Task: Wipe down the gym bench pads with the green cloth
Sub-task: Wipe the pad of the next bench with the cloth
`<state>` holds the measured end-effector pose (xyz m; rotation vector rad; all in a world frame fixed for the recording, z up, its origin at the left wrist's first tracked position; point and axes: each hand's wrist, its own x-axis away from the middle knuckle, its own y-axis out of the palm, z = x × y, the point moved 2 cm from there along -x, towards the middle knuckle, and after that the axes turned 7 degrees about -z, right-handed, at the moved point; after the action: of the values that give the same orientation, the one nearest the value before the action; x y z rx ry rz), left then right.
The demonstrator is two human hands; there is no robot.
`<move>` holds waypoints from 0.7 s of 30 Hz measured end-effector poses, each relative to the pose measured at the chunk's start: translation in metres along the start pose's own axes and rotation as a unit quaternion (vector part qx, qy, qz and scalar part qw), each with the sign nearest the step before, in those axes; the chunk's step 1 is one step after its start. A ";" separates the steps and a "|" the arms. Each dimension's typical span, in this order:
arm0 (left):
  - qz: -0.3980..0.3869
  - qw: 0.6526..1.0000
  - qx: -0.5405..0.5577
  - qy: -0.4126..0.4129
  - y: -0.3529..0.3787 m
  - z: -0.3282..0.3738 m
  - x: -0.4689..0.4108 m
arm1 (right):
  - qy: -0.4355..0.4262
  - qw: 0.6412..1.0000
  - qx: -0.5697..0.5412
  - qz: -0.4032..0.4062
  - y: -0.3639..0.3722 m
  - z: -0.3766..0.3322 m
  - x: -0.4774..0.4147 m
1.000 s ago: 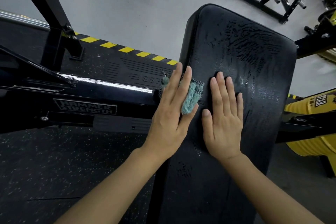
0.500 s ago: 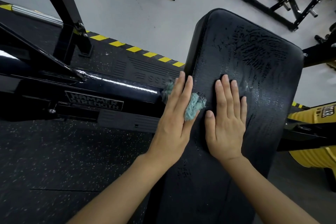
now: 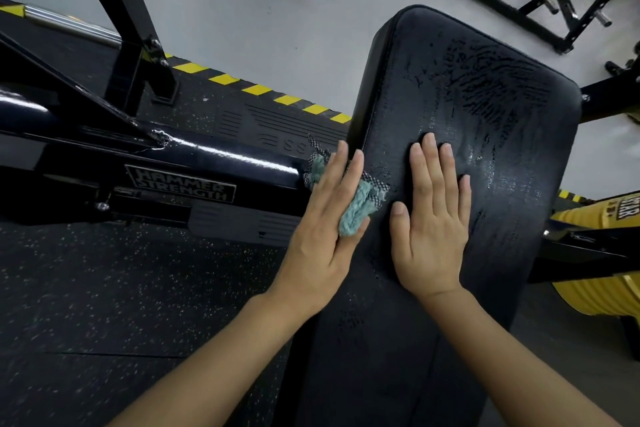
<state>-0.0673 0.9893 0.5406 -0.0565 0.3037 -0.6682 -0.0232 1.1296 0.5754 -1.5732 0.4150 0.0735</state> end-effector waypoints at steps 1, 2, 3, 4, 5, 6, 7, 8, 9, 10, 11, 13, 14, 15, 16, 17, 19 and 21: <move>0.001 1.000 0.000 -0.001 0.001 -0.001 0.004 | 0.000 1.000 0.000 0.000 0.000 0.000 0.000; 0.002 1.000 0.000 -0.004 0.002 -0.001 0.009 | 0.000 1.000 0.000 0.001 0.000 0.000 0.000; 0.003 1.000 0.000 -0.007 0.002 -0.001 0.012 | 0.000 1.000 0.001 0.003 0.000 0.000 0.000; 0.003 1.000 0.000 -0.010 0.003 -0.001 0.015 | 0.000 1.000 0.001 0.004 -0.001 0.000 0.000; 0.004 1.000 0.000 -0.011 0.003 -0.002 0.019 | 0.000 1.000 -0.001 0.005 -0.001 -0.001 0.000; 0.005 1.000 -0.001 -0.012 0.004 -0.002 0.022 | 0.001 1.000 -0.002 0.006 -0.001 -0.001 0.000; 0.005 1.000 -0.002 -0.013 0.005 -0.003 0.027 | 0.001 1.000 -0.002 0.007 0.000 -0.001 0.001; 0.005 1.000 -0.003 -0.015 0.007 -0.004 0.032 | 0.001 1.000 -0.001 0.008 0.000 -0.001 0.001; 0.004 1.000 -0.004 -0.018 0.009 -0.005 0.038 | 0.001 1.000 0.000 0.008 0.000 0.000 0.001; 0.003 1.000 -0.004 -0.022 0.011 -0.005 0.045 | 0.001 1.000 0.001 0.008 0.000 -0.001 0.001; 0.003 1.000 -0.002 -0.026 0.013 -0.006 0.051 | 0.001 1.000 0.001 0.008 0.000 0.000 0.000; 0.005 0.999 0.003 -0.033 0.016 -0.006 0.056 | 0.002 1.000 0.001 0.009 0.000 0.000 0.000; 0.009 0.999 0.003 -0.034 0.017 -0.006 0.055 | 0.002 1.000 0.001 0.011 0.000 0.000 0.000; 0.013 0.999 0.002 -0.034 0.017 -0.005 0.051 | 0.001 1.000 0.001 0.012 0.000 0.000 0.000; 0.019 0.999 0.003 -0.031 0.016 -0.003 0.045 | 0.001 1.000 0.000 0.013 0.000 0.000 0.000; 0.024 0.999 0.003 -0.029 0.016 -0.001 0.038 | 0.000 1.000 0.000 0.013 0.000 0.000 0.000; 0.033 0.999 0.008 -0.027 0.014 0.002 0.022 | -0.001 1.000 0.000 0.011 0.000 0.001 0.000; 0.049 0.998 0.014 -0.027 0.011 0.006 0.008 | -0.001 1.000 0.001 0.010 -0.001 0.001 0.000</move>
<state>-0.0530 0.9933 0.5426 -0.0320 0.2433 -0.5728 -0.0230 1.1305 0.5758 -1.5670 0.4283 0.0903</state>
